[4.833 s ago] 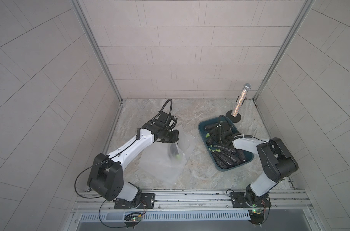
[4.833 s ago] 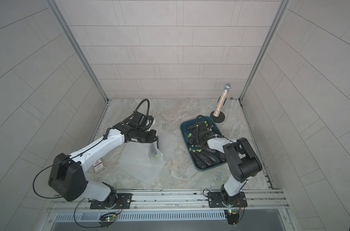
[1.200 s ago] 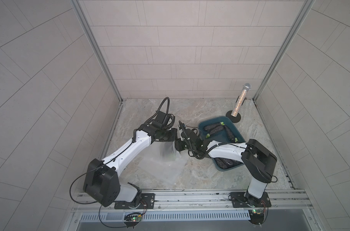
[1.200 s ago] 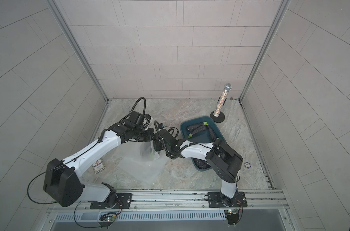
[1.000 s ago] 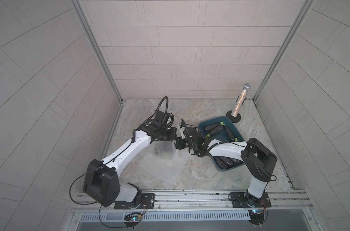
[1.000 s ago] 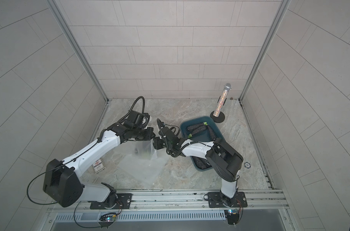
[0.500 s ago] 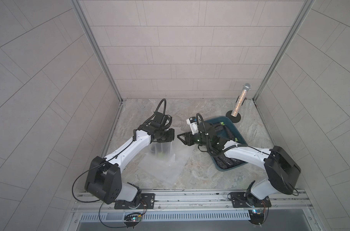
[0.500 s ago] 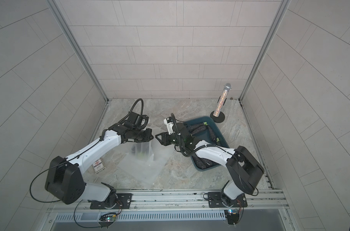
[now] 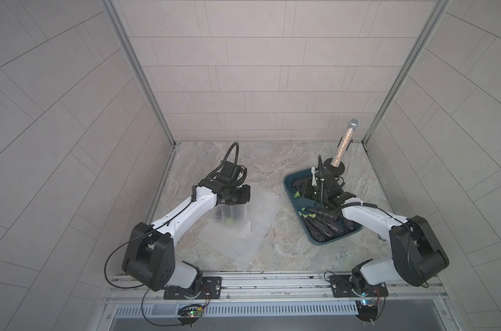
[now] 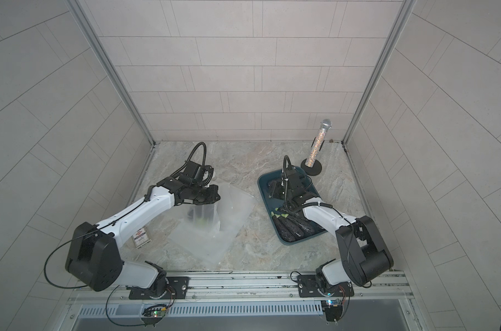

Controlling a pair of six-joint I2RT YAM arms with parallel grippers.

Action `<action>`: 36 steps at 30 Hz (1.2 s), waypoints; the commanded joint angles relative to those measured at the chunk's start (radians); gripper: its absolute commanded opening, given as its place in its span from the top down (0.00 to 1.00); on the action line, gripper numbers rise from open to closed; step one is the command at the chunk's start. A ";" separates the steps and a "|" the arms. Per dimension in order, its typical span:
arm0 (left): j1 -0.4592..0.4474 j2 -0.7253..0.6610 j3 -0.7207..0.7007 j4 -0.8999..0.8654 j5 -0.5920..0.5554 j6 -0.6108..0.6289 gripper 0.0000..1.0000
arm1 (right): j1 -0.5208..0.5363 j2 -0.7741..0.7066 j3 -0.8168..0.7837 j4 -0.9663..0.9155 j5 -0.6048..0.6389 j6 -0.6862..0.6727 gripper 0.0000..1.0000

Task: Place the eggplant in a zip-top bag and seal the zipper
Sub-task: Pick up the eggplant from the basket.

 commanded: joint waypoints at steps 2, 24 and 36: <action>-0.011 0.002 -0.011 0.010 -0.013 0.004 1.00 | -0.032 0.033 0.001 -0.037 0.068 0.007 0.49; -0.028 -0.005 -0.010 0.004 -0.016 0.004 1.00 | -0.106 0.309 0.131 0.016 0.071 0.167 0.49; -0.030 -0.003 -0.010 0.003 -0.014 0.004 1.00 | -0.115 0.375 0.142 0.032 0.089 0.270 0.57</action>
